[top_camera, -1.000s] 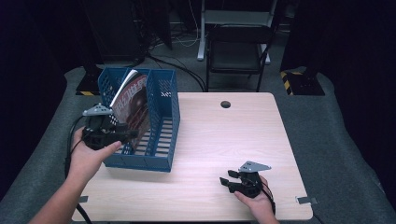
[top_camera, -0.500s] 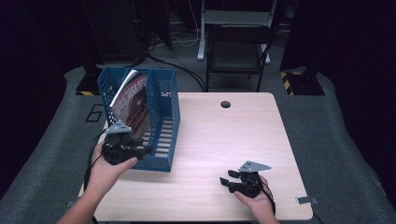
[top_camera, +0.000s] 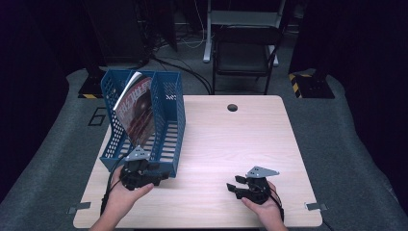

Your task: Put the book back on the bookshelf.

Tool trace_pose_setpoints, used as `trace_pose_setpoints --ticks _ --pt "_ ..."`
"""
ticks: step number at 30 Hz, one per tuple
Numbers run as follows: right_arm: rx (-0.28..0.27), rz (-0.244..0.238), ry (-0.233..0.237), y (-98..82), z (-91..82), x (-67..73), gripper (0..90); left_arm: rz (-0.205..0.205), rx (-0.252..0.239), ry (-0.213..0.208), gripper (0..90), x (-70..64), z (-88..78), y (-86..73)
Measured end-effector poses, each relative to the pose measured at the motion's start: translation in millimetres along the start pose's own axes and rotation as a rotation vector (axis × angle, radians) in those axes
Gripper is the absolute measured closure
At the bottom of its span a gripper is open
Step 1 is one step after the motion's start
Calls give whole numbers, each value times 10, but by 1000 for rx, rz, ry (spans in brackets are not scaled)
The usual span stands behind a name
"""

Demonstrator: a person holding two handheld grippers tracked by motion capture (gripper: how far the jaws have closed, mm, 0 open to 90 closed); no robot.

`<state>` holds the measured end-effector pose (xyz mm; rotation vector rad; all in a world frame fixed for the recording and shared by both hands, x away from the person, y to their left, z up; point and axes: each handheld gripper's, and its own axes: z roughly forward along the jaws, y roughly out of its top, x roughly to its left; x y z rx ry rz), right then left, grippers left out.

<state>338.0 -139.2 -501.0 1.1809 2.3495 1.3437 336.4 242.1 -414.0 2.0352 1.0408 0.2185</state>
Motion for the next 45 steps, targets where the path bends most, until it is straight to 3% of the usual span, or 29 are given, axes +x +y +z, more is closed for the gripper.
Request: trace_pose_setpoints --ticks 4,9,17,26,32,40,45 --pt "5 0 -4 1 -1 5 483 40 -7 5 433 -55 114 -135" --pt "7 -3 -6 -1 4 1 483 70 0 -50 432 -127 232 -278" --pt "9 -3 -7 -5 11 12 483 141 20 -74 431 -237 388 -430" --pt "21 -21 -6 -11 24 12 483 162 53 -128 432 -320 619 -537" --pt "32 -16 -7 -20 23 21 483 216 107 -153 430 -364 749 -575" --pt "29 -22 -17 -42 14 4 483 224 144 -180 420 -437 859 -600" --pt "32 -20 -20 -52 -3 -11 484 228 137 -164 417 -430 903 -595"
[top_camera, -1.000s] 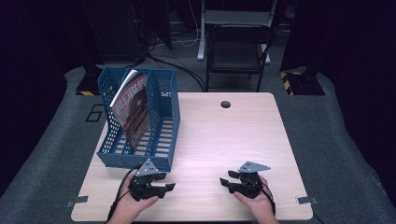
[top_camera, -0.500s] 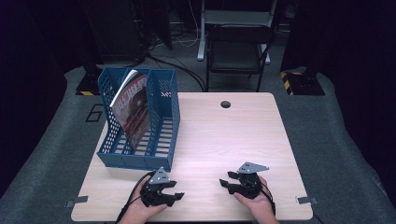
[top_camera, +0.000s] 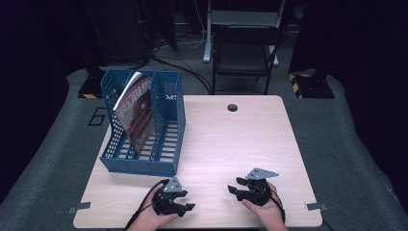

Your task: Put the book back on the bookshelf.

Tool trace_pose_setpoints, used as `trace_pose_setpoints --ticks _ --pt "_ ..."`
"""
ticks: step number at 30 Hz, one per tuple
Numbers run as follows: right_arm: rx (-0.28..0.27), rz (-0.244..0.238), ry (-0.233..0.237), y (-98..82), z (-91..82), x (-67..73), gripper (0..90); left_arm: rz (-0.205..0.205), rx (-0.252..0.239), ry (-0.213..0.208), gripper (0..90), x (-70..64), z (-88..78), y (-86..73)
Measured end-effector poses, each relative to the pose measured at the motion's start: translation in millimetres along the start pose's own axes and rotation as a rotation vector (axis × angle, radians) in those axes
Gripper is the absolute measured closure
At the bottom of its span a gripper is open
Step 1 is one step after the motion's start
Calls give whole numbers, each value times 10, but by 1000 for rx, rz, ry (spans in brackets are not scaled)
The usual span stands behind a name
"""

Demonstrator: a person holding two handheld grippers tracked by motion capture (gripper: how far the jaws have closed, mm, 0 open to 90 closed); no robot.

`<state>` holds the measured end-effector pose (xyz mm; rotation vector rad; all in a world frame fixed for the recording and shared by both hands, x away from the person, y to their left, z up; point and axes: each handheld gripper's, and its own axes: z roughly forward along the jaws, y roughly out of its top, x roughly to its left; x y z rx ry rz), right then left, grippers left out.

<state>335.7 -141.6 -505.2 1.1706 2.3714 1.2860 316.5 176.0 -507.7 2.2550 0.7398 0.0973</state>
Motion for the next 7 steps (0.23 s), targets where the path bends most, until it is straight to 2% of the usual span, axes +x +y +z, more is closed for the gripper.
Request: trace_pose_setpoints --ticks 5,7 --pt "-2 19 -4 -14 -7 -26 483 -16 -7 -10 414 15 -5 13" --pt "-4 20 -1 -20 -3 -36 483 -9 -8 -1 414 26 -11 17"
